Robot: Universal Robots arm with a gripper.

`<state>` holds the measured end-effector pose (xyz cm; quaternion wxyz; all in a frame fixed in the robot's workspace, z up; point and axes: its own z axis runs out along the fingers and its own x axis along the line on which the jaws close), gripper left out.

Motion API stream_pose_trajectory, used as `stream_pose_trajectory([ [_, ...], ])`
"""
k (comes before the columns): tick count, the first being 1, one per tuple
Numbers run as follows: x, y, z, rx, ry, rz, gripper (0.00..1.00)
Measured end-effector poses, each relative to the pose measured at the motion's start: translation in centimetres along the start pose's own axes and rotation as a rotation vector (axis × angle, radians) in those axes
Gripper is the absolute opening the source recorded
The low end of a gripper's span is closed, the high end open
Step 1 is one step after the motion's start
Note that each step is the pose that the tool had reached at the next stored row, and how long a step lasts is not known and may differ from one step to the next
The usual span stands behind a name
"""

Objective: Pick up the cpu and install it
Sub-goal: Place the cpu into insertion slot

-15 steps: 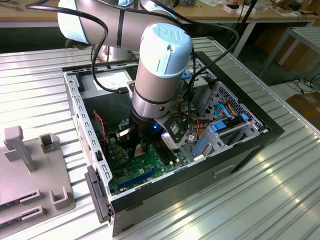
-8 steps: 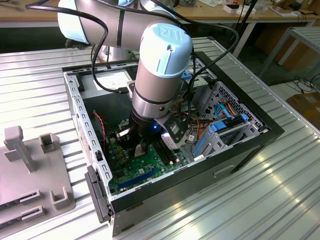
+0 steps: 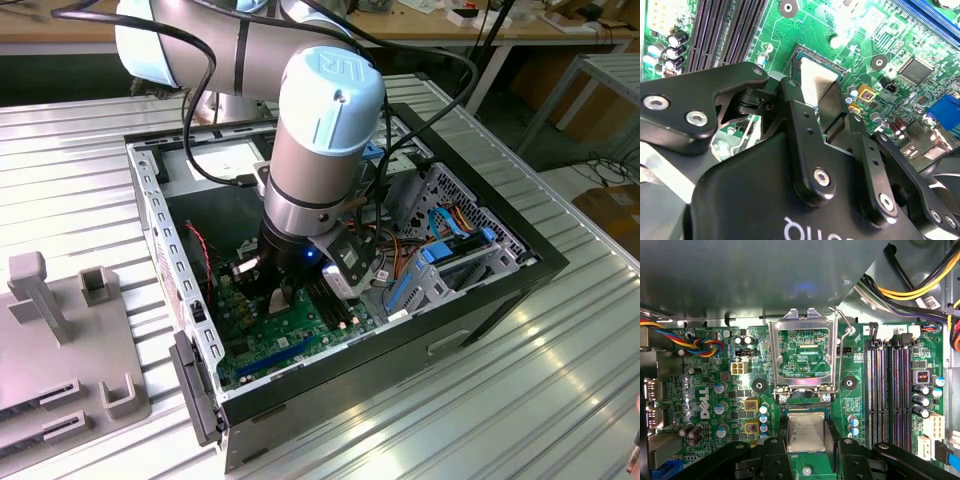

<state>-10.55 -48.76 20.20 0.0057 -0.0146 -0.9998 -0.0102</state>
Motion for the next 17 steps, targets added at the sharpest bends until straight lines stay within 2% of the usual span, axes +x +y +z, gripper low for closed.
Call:
stream_pose_trajectory([
  [17,-0.01,0.08,0.18,-0.0005,0.0001,0.000,0.40],
])
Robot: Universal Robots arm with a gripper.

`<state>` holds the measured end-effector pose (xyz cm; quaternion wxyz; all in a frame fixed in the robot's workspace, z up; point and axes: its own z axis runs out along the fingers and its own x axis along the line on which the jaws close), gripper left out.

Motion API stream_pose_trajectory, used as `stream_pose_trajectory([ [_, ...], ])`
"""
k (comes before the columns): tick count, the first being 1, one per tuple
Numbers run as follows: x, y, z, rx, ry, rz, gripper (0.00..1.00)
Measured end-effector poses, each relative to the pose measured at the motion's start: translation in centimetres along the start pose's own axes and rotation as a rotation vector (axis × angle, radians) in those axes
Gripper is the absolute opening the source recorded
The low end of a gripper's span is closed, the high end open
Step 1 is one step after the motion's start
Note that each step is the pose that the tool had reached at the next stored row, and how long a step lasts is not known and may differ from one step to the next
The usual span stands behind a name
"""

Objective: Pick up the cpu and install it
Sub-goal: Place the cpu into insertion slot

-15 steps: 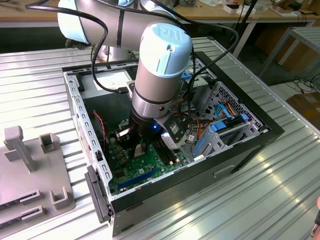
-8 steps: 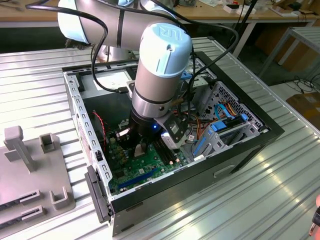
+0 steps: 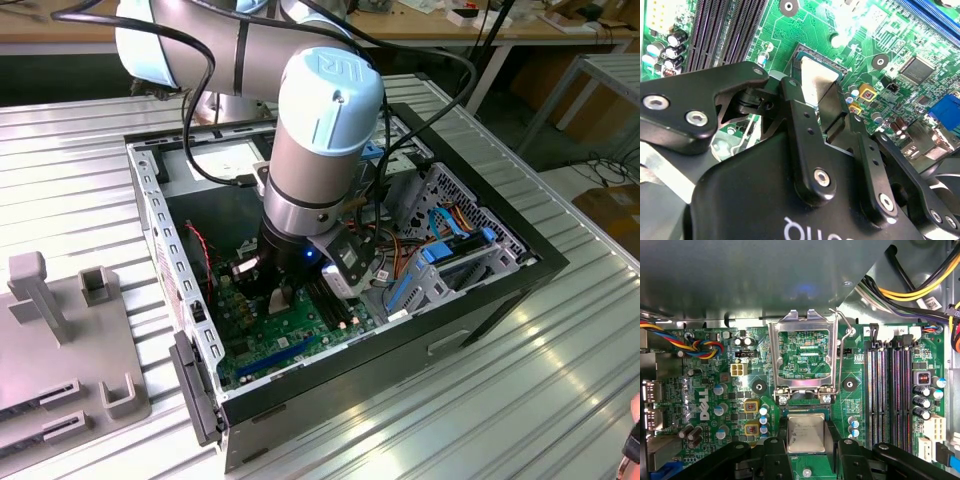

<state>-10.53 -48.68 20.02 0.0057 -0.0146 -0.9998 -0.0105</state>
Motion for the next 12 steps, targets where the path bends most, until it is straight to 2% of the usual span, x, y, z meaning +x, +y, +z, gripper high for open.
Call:
stream_pose_trajectory([
  [6,0.00,0.00,0.01,-0.0001,-0.0001,0.000,0.40],
  [8,-0.01,0.01,0.03,-0.0008,-0.0004,0.000,0.41],
  [9,-0.01,0.01,0.03,-0.0007,-0.0003,0.000,0.47],
  [12,0.00,0.00,0.01,-0.0003,-0.0001,0.000,0.47],
])
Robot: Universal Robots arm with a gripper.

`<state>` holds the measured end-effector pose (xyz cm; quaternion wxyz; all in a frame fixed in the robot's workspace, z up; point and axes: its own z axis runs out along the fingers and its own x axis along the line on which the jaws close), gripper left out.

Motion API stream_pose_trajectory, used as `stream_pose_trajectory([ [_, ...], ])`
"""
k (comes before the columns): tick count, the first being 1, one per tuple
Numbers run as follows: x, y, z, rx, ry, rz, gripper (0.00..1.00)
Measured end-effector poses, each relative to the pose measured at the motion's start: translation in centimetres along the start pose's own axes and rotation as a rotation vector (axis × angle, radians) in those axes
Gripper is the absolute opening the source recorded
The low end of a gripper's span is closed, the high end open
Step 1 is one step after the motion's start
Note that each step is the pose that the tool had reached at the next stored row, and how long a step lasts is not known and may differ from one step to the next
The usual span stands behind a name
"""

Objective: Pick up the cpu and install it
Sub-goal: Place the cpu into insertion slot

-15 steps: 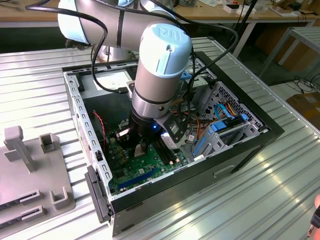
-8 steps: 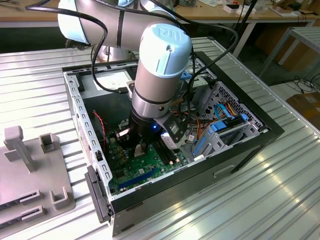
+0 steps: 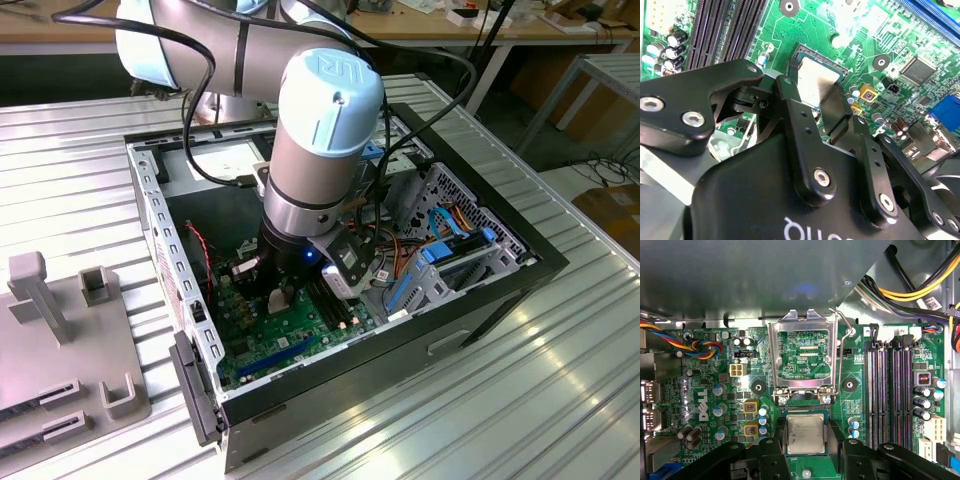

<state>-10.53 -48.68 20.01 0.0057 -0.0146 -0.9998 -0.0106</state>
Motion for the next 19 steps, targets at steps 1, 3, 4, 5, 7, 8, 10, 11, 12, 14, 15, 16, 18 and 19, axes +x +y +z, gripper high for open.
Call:
stream_pose_trajectory([
  [1,0.00,0.00,0.00,0.0000,0.0000,0.000,0.47],
  [3,0.00,0.00,-0.07,-0.0002,-0.0001,0.000,0.47],
  [4,0.00,0.00,-0.12,-0.0002,0.0000,0.000,0.47],
  [5,0.01,0.00,-0.19,-0.0001,0.0000,0.000,0.47],
  [7,0.01,0.01,-0.57,-0.0002,0.0000,0.000,0.47],
  [8,0.01,0.01,-0.71,-0.0002,0.0000,0.000,0.47],
  [10,0.01,0.02,-1.04,-0.0002,0.0000,0.000,0.47],
  [11,0.02,0.03,-1.26,-0.0004,0.0000,0.000,0.47],
  [12,0.02,0.03,-1.42,-0.0006,0.0000,0.000,0.47],
  [14,0.02,0.03,-1.45,-0.0014,-0.0001,0.000,0.47],
  [15,0.02,0.03,-1.45,-0.0014,0.0000,0.000,0.47],
  [16,0.02,0.03,-1.45,-0.0015,0.0000,0.000,0.47],
  [18,0.02,0.03,-1.46,-0.0014,0.0001,0.000,0.47],
  [19,0.02,0.03,-1.46,-0.0014,0.0000,0.000,0.47],
])
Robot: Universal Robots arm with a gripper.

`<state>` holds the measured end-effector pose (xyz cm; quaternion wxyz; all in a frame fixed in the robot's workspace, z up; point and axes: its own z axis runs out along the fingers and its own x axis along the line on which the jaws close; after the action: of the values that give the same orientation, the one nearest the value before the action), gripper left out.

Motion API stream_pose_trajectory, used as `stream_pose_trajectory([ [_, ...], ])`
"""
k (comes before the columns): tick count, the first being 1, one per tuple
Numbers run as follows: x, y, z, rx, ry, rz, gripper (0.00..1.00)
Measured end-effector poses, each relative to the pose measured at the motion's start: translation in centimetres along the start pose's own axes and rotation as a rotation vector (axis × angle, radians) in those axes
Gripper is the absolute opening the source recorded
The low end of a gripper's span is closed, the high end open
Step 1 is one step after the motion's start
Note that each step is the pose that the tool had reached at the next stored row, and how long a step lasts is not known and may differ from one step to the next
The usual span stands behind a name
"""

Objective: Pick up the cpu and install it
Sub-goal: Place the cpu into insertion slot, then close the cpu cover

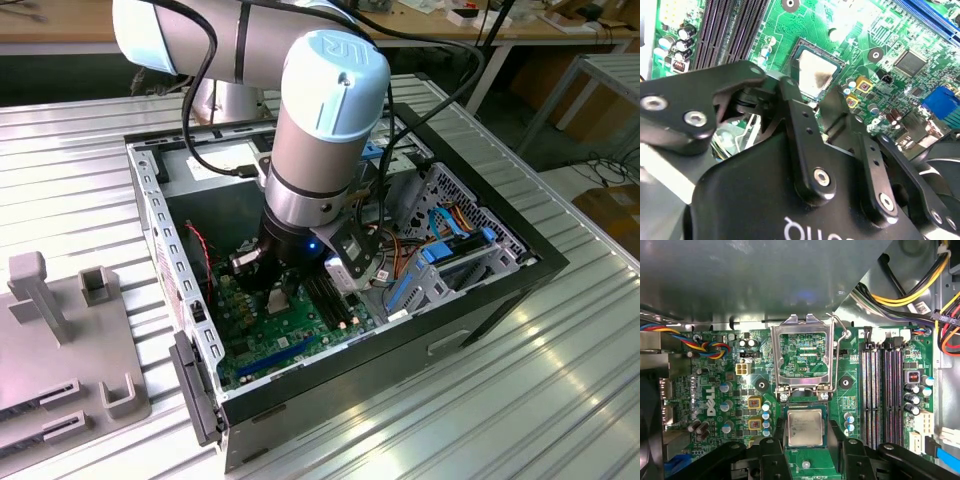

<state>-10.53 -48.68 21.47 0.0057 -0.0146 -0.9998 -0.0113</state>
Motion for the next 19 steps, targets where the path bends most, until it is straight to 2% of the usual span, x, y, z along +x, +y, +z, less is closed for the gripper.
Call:
stream_pose_trajectory([
  [1,0.00,0.00,0.00,-0.0001,0.0000,0.000,0.45],
  [2,0.00,0.00,0.00,-0.0001,0.0000,0.000,0.32],
  [6,0.00,0.00,0.00,-0.0002,0.0000,0.000,0.11],
  [19,0.00,-0.01,-0.09,-0.0012,0.0002,0.000,0.11],
])
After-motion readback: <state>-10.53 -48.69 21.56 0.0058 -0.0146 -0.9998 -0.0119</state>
